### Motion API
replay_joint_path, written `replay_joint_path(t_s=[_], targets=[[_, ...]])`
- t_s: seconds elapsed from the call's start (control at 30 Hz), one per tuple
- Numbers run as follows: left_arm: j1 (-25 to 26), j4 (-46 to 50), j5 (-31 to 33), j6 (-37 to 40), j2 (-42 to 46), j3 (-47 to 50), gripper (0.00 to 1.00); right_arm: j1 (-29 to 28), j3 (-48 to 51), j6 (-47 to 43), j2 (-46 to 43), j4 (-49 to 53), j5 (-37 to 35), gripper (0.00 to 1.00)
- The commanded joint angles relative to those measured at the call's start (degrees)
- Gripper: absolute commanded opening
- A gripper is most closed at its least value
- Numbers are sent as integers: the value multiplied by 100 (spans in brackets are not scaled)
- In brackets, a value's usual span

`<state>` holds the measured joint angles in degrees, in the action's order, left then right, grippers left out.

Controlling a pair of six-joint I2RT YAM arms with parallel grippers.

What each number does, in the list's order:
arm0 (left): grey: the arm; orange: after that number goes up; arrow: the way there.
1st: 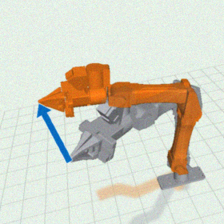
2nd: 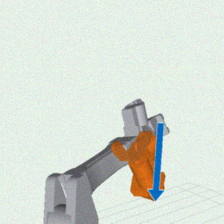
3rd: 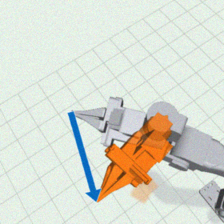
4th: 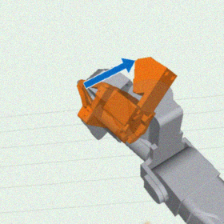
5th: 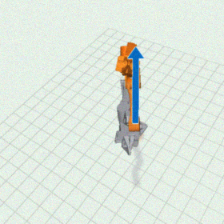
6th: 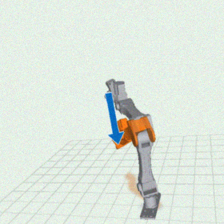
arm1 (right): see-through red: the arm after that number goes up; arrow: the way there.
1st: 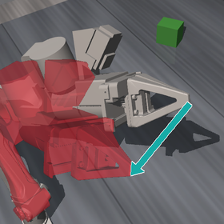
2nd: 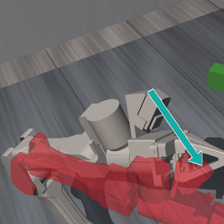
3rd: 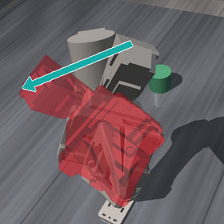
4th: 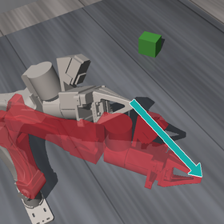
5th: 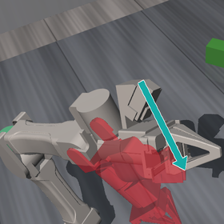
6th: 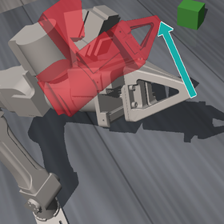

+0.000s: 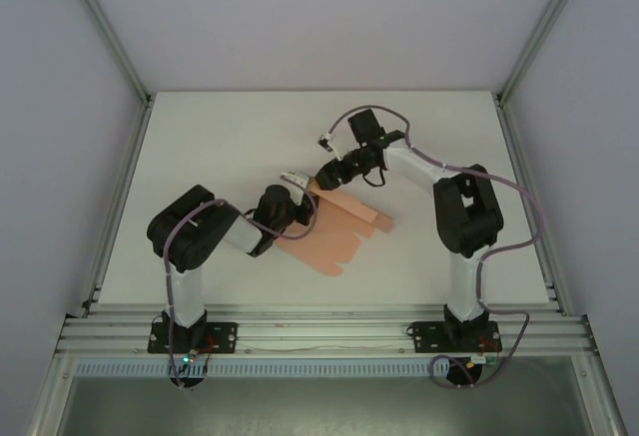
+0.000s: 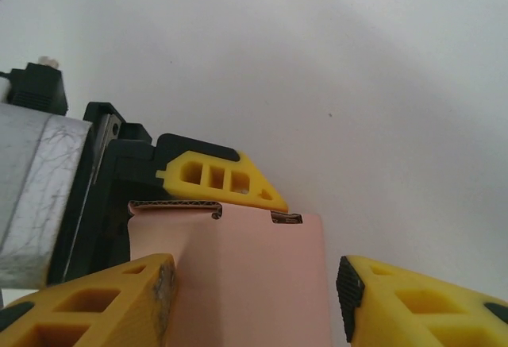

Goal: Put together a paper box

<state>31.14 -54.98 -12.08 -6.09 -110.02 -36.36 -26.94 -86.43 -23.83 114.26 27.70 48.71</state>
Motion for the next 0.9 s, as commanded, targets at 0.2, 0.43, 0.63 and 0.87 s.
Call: replay_joint_path(t_s=[0.2,0.43,0.63,0.87], targets=[[-174,-76,-331,-161,-56,-363,26,-47,15,-551,515,1253,-302,54],[-308,-13,-432,-366,-60,-542,0,11,-75,-385,498,1302,-345,57],[-325,296,-206,-819,278,-462,0,235,402,658,-631,195,-1287,100],[-580,1451,-518,-1668,773,-641,0,1022,2032,1316,-3123,-1230,-2457,100]])
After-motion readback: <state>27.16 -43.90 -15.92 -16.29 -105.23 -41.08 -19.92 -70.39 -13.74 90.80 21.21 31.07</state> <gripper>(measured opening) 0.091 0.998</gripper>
